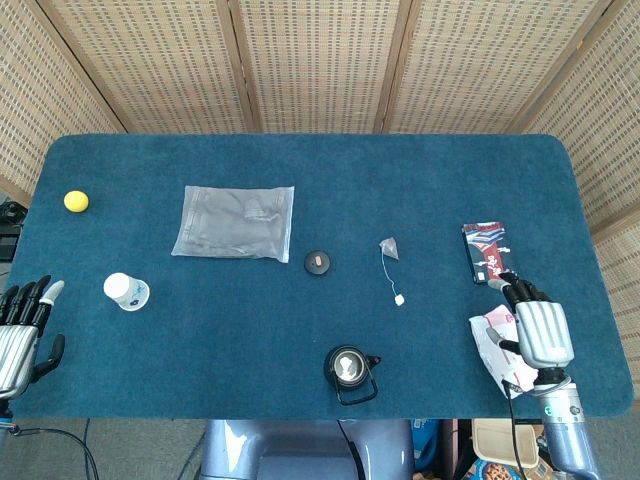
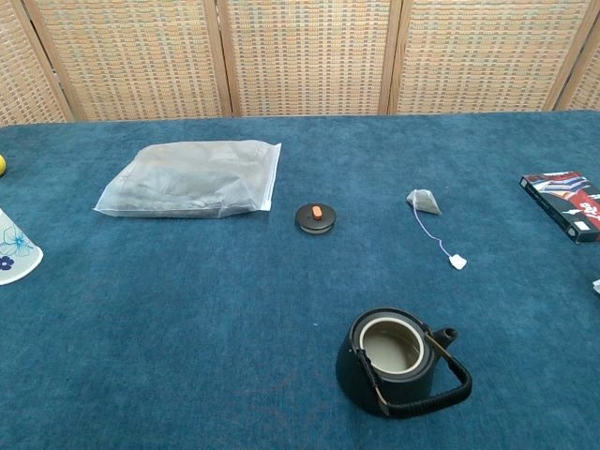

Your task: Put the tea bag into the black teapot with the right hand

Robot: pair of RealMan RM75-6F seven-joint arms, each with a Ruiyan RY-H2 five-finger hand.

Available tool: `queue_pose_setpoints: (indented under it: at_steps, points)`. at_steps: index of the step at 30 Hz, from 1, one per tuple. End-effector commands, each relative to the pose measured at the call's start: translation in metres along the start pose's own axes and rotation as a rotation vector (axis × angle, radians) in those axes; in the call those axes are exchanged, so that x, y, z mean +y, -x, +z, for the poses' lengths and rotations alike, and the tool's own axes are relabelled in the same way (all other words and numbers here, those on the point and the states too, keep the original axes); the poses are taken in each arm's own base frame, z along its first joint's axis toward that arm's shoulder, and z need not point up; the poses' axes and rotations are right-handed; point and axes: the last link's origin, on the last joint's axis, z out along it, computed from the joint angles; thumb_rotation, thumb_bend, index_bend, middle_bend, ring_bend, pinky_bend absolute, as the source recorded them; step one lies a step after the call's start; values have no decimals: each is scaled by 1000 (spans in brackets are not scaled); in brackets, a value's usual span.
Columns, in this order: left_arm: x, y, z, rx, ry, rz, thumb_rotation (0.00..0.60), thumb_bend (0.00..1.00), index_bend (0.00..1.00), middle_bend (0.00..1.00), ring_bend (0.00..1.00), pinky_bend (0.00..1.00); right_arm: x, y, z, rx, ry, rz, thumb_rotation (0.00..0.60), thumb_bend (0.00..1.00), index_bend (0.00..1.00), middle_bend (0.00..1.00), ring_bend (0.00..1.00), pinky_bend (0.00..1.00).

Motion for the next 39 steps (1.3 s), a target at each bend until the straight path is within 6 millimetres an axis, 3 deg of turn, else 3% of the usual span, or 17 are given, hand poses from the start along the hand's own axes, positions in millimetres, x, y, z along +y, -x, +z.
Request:
queue_pose_setpoints:
  at_steps: [1,14,24,31,39]
  points:
    - [1,1,1,-2,2,0,600,538,30,0,0,0,0,0,1,1,0,2,600,266,300,296,287,486]
    - [-1,1,5,-4,-2,3,600,538,30,0,0,0,-8,-5,8,30,-27,10,600,267,300,296,287,486]
    - [-4,-4,11,3,0,18,600,538,30,0,0,0,-28,-16,38,44,-133,62,600,268,300,329,288,486]
    - [-5,-8,15,13,0,31,600,538,30,0,0,0,-46,-17,68,-3,-232,69,600,268,300,449,422,580]
    - [-8,-12,21,21,-5,51,600,538,30,0,0,0,-66,-4,95,-114,-326,29,600,268,342,580,571,697]
